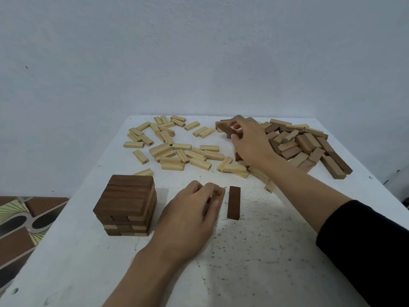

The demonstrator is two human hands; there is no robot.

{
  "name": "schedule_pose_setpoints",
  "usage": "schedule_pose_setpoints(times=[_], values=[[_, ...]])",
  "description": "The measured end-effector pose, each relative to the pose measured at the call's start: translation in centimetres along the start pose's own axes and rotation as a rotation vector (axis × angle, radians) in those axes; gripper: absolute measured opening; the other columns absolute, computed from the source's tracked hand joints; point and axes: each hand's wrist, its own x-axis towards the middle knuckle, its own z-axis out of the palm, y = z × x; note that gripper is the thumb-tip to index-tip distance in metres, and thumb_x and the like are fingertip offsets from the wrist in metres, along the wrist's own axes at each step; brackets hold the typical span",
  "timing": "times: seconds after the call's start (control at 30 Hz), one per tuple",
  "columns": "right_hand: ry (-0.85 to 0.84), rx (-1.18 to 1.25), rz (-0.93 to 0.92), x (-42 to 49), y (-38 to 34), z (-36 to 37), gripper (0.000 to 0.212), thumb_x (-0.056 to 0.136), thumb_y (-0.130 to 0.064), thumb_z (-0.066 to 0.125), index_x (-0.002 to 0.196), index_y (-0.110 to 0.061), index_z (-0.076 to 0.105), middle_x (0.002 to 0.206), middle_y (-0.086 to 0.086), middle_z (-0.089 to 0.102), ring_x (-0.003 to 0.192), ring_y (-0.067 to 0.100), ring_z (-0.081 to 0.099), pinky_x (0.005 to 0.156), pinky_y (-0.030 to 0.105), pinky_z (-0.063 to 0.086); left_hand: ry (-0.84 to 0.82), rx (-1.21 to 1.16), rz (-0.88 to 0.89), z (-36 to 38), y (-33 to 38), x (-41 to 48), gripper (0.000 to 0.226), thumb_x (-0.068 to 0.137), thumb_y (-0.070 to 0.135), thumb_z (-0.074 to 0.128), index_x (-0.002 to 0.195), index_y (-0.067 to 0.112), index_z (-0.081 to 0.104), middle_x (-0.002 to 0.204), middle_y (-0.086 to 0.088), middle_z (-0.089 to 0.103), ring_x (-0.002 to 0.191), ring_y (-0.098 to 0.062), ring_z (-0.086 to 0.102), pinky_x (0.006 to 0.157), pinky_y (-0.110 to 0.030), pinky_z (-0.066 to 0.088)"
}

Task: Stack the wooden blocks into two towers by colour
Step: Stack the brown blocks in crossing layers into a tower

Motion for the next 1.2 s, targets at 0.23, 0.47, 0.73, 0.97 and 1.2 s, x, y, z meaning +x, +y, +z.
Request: schedule_pose_setpoints(times=[0.23, 0.47, 0.73, 0.97, 1.2], values=[[-0.05, 0.177, 0.077, -7.4, -1.5, -4.4, 0.021, 0.089, -0.003, 0.066, 0.098, -0.022, 0.071, 0.093, -0.015, 0.067, 0.075, -0.003, 0.06, 0.066, 0.007, 0.046, -0.016, 0.018, 0.007, 0.0, -0.1, 0.1, 0.033, 0.105, 0.041, 0.041, 0.134, 0.046, 0.054, 0.107, 0.023, 0.049, 0.095, 0.001, 0.054, 0.081, -0.026, 0.053], [-0.046, -0.051, -0.148, -13.8, -1.1, -6.5, 0.016, 0.077, -0.02, 0.078, 0.092, -0.021, 0.07, 0.091, -0.012, 0.063, 0.078, 0.001, 0.056, 0.068, 0.016, 0.043, -0.034, 0.035, -0.003, 0.0, 0.0, 0.0, 0.034, 0.102, 0.049, 0.048, 0.136, 0.047, 0.052, 0.108, 0.023, 0.049, 0.095, 0.0, 0.054, 0.08, -0.026, 0.052], [-0.213, 0.045, -0.248, -14.8, -0.4, -4.9, 0.034, 0.086, -0.045, 0.058, 0.106, -0.022, 0.072, 0.104, -0.013, 0.06, 0.092, 0.006, 0.058, 0.069, 0.022, 0.052, -0.034, 0.016, -0.017, -0.2, 0.5, -0.1, 0.04, 0.097, 0.054, 0.054, 0.136, 0.044, 0.055, 0.107, 0.023, 0.049, 0.098, 0.001, 0.053, 0.084, -0.027, 0.052], [-0.169, 0.17, -0.264, -14.8, 0.3, -4.7, 0.025, 0.084, -0.014, 0.073, 0.108, -0.018, 0.076, 0.094, -0.012, 0.072, 0.085, 0.01, 0.067, 0.074, 0.025, 0.056, -0.051, -0.017, -0.03, -0.3, 1.2, -0.7, 0.053, 0.083, 0.066, 0.066, 0.133, 0.05, 0.055, 0.105, 0.021, 0.049, 0.099, 0.002, 0.052, 0.086, -0.029, 0.053], [-0.241, 0.058, -0.17, -14.3, 0.8, -4.6, 0.054, 0.085, -0.055, 0.069, 0.134, -0.04, 0.055, 0.135, -0.025, 0.053, 0.128, 0.001, 0.045, 0.105, 0.025, 0.038, -0.086, 0.059, 0.032, -0.1, 1.2, -0.6, 0.066, 0.084, 0.069, 0.065, 0.141, 0.046, 0.04, 0.125, 0.029, 0.046, 0.118, 0.001, 0.035, 0.097, -0.023, 0.04]])
